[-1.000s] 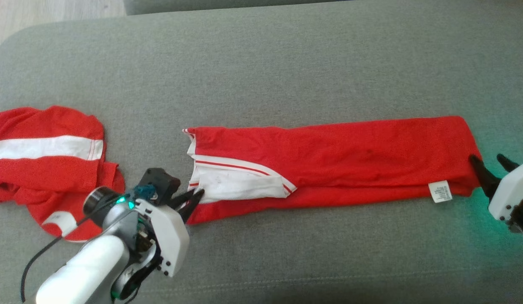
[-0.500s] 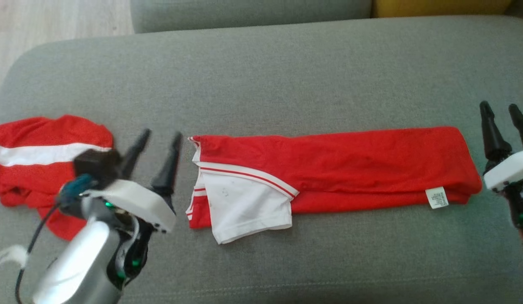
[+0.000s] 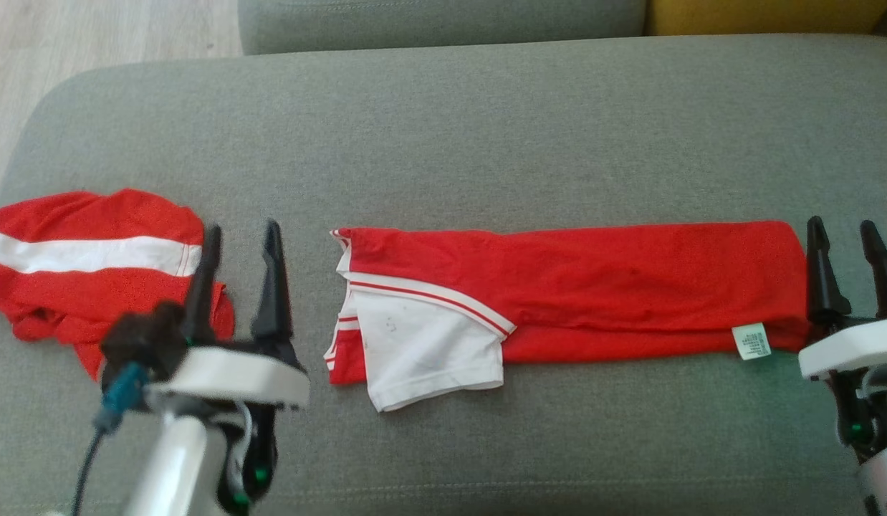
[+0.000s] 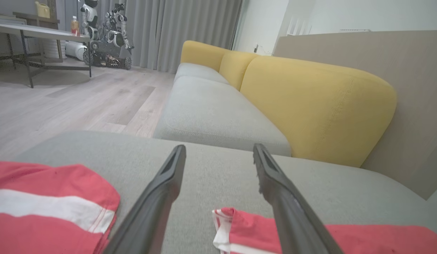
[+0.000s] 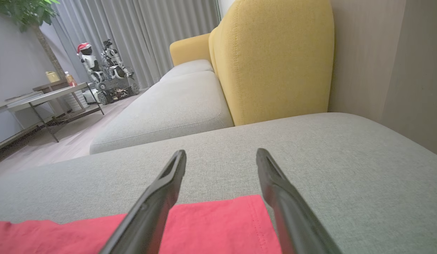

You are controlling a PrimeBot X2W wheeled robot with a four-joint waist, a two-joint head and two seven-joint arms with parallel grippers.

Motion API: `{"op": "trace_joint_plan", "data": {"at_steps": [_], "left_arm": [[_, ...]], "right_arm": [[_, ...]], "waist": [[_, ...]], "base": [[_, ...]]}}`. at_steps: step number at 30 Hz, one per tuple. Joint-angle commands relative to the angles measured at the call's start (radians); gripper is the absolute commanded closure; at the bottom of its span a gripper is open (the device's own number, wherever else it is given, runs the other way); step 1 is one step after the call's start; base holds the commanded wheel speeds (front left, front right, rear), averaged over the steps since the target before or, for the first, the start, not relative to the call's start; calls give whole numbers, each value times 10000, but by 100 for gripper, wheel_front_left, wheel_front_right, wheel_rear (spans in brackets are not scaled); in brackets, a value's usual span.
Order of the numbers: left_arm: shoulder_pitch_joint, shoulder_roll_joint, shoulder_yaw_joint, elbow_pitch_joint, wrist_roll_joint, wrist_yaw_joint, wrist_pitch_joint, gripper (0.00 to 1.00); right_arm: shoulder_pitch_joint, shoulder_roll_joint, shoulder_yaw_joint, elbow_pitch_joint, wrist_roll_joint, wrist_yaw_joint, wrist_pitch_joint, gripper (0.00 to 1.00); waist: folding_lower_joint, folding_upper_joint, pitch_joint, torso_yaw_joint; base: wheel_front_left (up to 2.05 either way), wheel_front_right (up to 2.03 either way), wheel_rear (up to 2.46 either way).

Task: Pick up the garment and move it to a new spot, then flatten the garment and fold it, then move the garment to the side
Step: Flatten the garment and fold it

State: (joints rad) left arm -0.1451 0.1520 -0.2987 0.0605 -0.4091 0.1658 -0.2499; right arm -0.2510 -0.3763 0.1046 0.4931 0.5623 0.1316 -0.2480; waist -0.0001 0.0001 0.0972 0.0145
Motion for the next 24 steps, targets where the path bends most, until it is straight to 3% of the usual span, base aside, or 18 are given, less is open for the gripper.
{"op": "trace_joint_plan", "data": {"at_steps": [1, 6, 12, 17, 24], "left_arm": [[38, -150, 585, -199, 254, -315, -115, 0], [306, -730, 1289, 86, 826, -1108, -116, 0], [245, -964, 1645, 350, 1218, -1752, -117, 0], [97, -1008, 1691, 452, 1381, -1992, -117, 0], [-136, -1015, 1453, 512, 1288, -1981, -118, 0]], "right_arm": [[54, -8, -147, -428, -335, -9, -123, 0], [338, 488, -685, -636, -1123, -9, -128, 0], [204, 915, -1355, -251, -1577, -9, 337, 0], [-247, 1324, -2050, 572, -1439, -9, 1021, 0], [-1025, 1600, -2743, 1743, -1218, -9, 1711, 0]], "waist": [[1, -1, 51, 41], [1, -1, 168, 132], [1, -1, 379, 223], [1, -1, 630, 290], [1, -1, 997, 356]], "base": [[0, 0, 0], [0, 0, 0], [0, 0, 0], [0, 0, 0], [0, 0, 0]]}}
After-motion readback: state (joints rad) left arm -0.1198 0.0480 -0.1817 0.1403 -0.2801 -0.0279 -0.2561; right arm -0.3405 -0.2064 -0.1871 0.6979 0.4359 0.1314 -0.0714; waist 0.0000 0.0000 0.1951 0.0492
